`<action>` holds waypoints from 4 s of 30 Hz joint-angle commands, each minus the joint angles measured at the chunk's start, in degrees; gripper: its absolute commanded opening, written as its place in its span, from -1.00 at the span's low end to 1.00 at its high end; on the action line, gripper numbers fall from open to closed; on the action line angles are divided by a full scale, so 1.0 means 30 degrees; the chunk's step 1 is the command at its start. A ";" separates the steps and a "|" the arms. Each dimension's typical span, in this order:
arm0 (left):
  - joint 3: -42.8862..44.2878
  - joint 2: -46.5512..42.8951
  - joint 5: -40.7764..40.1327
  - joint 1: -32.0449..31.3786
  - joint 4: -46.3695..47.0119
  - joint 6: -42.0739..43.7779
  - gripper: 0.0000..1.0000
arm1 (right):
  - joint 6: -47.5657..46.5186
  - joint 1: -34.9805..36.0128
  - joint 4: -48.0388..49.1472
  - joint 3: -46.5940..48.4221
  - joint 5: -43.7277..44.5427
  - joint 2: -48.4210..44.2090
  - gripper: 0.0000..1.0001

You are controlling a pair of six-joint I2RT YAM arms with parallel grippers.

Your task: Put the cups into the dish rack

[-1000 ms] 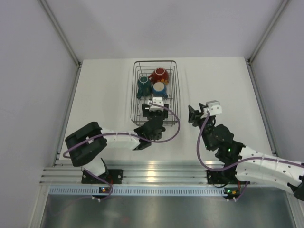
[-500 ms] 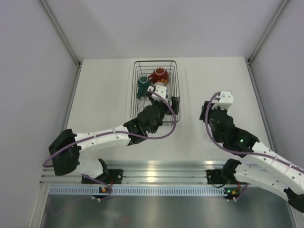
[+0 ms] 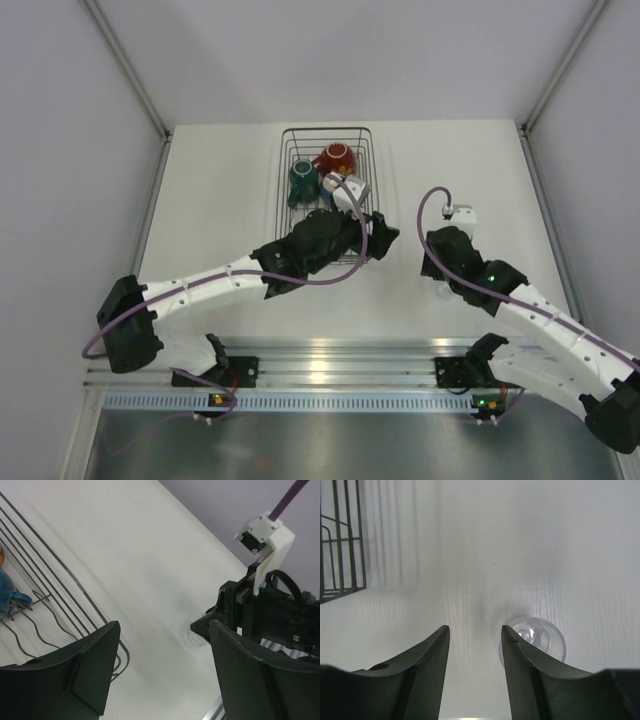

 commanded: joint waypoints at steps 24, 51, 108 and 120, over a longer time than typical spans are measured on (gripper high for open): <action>-0.3138 -0.3316 0.4199 0.4035 0.1245 -0.3446 0.55 | 0.1179 -0.0698 -0.1806 -0.0082 -0.0433 -0.1445 -0.24; -0.3343 -0.5043 0.5080 0.4796 0.0719 -0.2978 0.55 | 0.1678 -0.0727 -0.1637 -0.0021 -0.0751 0.2536 -0.37; 0.1607 0.5854 1.0939 0.7406 0.8043 -2.8290 0.68 | -1.3850 0.4020 2.5875 -0.1954 -0.4736 0.1776 -1.00; 0.1317 0.6557 0.9562 0.7082 0.9710 -2.9929 0.36 | -1.3469 0.4019 2.5759 -0.2834 -0.4648 0.0986 -1.00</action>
